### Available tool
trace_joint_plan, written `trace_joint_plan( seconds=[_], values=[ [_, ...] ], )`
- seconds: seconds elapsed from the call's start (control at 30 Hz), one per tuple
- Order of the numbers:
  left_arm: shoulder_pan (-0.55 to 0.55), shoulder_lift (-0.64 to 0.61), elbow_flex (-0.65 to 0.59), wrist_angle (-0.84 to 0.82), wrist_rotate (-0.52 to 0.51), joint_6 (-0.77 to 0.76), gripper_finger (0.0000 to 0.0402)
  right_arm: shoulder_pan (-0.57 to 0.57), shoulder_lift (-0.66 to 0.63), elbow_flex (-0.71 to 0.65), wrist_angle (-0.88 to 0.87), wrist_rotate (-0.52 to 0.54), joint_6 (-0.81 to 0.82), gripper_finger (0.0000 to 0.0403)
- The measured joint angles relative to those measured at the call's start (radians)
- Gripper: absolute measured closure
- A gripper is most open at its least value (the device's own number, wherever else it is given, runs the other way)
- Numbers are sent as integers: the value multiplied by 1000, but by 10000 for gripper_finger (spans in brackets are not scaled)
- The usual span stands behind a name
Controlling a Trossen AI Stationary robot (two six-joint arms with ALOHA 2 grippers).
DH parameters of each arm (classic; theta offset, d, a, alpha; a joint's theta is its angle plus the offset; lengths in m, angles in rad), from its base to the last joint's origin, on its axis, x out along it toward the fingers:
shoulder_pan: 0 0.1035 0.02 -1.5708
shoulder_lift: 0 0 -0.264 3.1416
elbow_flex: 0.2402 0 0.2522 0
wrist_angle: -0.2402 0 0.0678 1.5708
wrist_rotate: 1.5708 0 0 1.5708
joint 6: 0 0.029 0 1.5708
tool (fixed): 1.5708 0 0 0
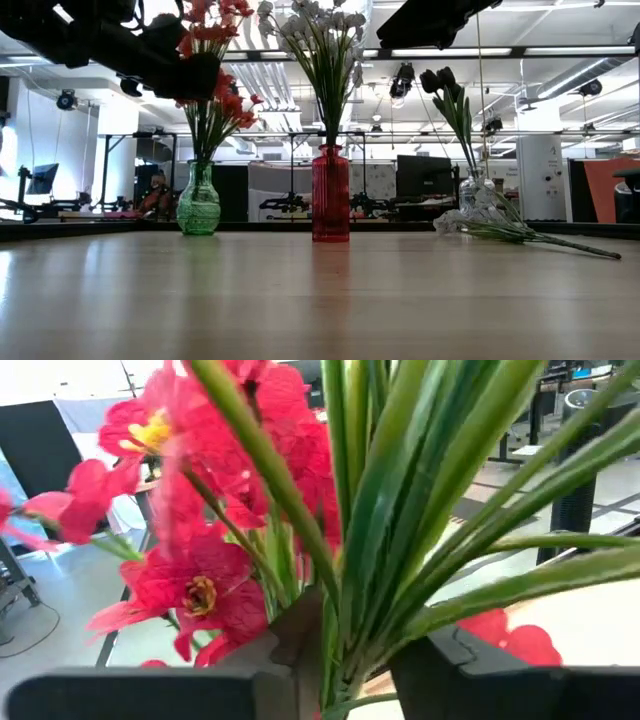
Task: Sort flowers into vase by color
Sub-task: Put the red flowers into the green vase
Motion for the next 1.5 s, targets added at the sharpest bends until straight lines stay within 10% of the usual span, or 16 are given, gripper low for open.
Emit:
trace_joint_plan(
  seconds=[1.5],
  values=[
    [-23, -4, 6, -161, -109, -156, 87, 0, 0, 0, -22, -1, 32, 202]
  ],
)
